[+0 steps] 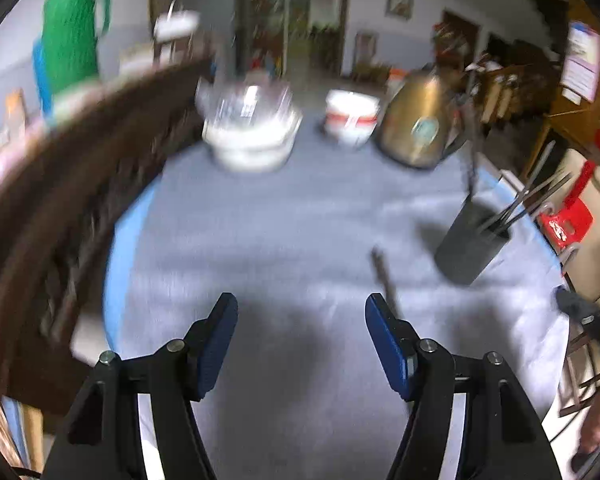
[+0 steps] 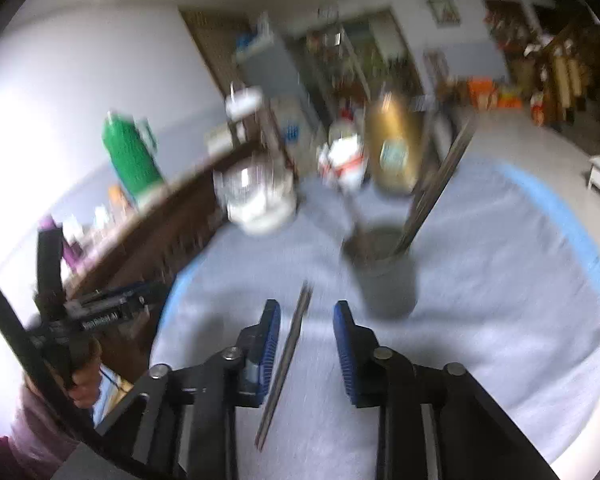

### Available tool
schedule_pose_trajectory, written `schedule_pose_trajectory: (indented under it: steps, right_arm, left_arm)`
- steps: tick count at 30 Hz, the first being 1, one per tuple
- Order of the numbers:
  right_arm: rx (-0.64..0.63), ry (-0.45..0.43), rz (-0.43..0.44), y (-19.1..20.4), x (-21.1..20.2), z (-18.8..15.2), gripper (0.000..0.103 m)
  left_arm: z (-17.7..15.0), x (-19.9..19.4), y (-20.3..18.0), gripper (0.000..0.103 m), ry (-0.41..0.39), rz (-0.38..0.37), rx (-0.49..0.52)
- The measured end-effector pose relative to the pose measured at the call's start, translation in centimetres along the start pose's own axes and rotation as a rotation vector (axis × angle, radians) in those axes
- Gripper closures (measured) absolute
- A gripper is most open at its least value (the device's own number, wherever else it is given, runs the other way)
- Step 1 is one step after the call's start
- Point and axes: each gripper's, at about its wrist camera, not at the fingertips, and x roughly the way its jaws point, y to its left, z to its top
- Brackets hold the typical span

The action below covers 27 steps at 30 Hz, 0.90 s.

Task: Organize utensils
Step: 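Grasp a chopstick with the left tool while the right tool grasps another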

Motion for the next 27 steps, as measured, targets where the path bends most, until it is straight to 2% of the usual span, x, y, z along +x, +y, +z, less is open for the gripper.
schedule_pose_trajectory:
  steps: [4, 10, 18, 23, 27]
  right_arm:
    - [0.031, 0.175, -0.001, 0.7, 8.0, -2.3, 0.083]
    - [0.103, 0.294, -0.017, 0.5, 15.9, -2.8, 0.085]
    - [0.162, 0.332, -0.041, 0.1, 19.3, -2.7, 0.087]
    - [0.119, 0.345, -0.063, 1.0, 19.8, -2.7, 0.088]
    - [0.134, 0.355, -0.064, 0.9, 19.4, -2.8, 0.090]
  left_arm:
    - [-2.3, 2.1, 1.9, 0.036, 0.083, 0.008, -0.044]
    - [-3.5, 2.7, 3.1, 0.036, 0.111, 0.000, -0.063]
    - [-4.2, 4.3, 3.0, 0.036, 0.152, -0.039, -0.076]
    - [-4.1, 4.7, 3.0, 0.036, 0.167, -0.050, -0.093]
    - [-3.8, 4.9, 2.3, 0.036, 0.170, -0.067, -0.080]
